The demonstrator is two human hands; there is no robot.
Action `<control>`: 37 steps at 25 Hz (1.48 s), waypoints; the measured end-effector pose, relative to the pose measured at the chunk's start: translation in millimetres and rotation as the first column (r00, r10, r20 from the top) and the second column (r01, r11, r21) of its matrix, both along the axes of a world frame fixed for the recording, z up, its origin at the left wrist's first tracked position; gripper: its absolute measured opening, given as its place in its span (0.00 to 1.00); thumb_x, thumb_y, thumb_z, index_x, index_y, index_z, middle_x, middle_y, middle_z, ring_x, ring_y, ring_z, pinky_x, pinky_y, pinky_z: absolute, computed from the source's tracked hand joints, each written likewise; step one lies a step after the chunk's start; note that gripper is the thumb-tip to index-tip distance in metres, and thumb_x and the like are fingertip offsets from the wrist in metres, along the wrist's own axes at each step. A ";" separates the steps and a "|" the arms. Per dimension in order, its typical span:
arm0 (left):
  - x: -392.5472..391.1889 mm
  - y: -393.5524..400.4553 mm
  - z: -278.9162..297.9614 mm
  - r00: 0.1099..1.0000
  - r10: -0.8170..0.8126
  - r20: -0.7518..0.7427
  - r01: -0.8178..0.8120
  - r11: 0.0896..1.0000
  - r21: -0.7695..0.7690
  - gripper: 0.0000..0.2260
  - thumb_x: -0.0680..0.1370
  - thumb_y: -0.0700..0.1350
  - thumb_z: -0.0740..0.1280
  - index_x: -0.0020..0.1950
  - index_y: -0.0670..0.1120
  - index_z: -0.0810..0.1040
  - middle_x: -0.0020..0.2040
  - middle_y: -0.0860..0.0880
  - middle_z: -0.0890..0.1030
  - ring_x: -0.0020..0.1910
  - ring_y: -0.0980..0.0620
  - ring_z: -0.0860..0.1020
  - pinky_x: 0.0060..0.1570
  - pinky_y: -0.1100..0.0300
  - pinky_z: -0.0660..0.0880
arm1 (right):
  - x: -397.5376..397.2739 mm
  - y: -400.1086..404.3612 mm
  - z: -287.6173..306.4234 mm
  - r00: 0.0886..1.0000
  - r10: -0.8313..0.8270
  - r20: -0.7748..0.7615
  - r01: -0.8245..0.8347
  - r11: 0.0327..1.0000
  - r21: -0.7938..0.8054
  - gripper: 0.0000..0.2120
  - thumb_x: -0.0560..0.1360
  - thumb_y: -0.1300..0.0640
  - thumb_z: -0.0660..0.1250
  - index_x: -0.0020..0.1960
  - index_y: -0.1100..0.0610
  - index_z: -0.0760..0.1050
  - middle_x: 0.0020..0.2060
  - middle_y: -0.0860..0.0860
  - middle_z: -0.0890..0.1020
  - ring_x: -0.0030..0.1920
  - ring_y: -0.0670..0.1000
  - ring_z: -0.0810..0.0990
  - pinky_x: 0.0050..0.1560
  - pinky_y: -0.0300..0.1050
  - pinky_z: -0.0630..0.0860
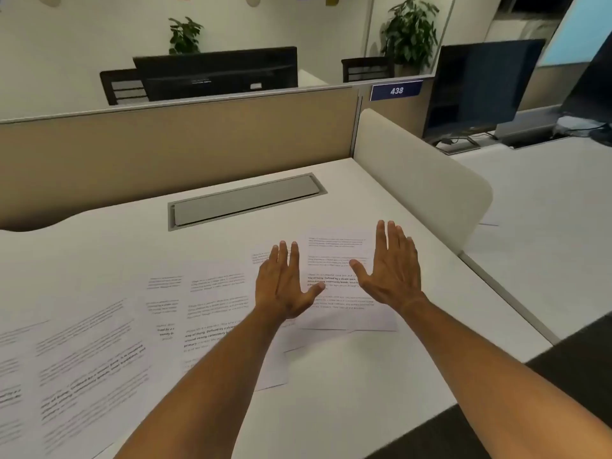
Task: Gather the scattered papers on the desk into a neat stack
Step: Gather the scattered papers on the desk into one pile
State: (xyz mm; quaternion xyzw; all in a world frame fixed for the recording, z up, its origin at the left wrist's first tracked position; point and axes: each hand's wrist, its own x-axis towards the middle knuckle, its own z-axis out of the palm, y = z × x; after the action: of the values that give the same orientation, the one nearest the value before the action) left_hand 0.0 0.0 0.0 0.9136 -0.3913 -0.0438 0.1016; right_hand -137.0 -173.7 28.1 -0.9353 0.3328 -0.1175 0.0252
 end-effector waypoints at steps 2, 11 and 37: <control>8.5 -6.7 -9.5 0.996 0.023 -0.091 -0.022 1.000 0.021 0.46 0.74 0.73 0.52 0.81 0.47 0.41 0.82 0.42 0.45 0.81 0.42 0.46 0.76 0.43 0.51 | 3.8 -4.7 -8.9 0.999 -0.041 -0.006 0.041 0.998 0.037 0.45 0.76 0.33 0.56 0.80 0.59 0.44 0.80 0.60 0.52 0.79 0.60 0.50 0.78 0.56 0.47; 31.5 -57.6 -22.0 0.956 0.091 -0.279 -0.102 0.994 -0.025 0.29 0.76 0.55 0.66 0.71 0.40 0.66 0.70 0.39 0.66 0.69 0.40 0.65 0.62 0.47 0.72 | 14.9 -43.4 -43.2 0.966 -0.256 -0.013 0.241 0.888 0.392 0.27 0.74 0.50 0.69 0.67 0.63 0.70 0.63 0.60 0.77 0.63 0.60 0.74 0.58 0.51 0.72; 55.9 -77.1 -26.4 0.531 0.376 -0.759 -0.699 0.701 -0.142 0.08 0.72 0.38 0.74 0.36 0.43 0.77 0.45 0.43 0.84 0.39 0.45 0.83 0.30 0.54 0.82 | 32.3 -94.6 -49.5 0.869 -0.495 0.004 0.228 0.408 0.884 0.16 0.68 0.63 0.74 0.28 0.56 0.70 0.29 0.51 0.77 0.34 0.55 0.77 0.34 0.41 0.73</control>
State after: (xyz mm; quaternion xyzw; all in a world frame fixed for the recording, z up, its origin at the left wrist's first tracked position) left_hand 55.9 -77.1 -26.4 0.8592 -0.0136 -0.2524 0.4448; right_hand -104.8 -268.3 -21.4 -0.6739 0.5351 -0.0623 0.5056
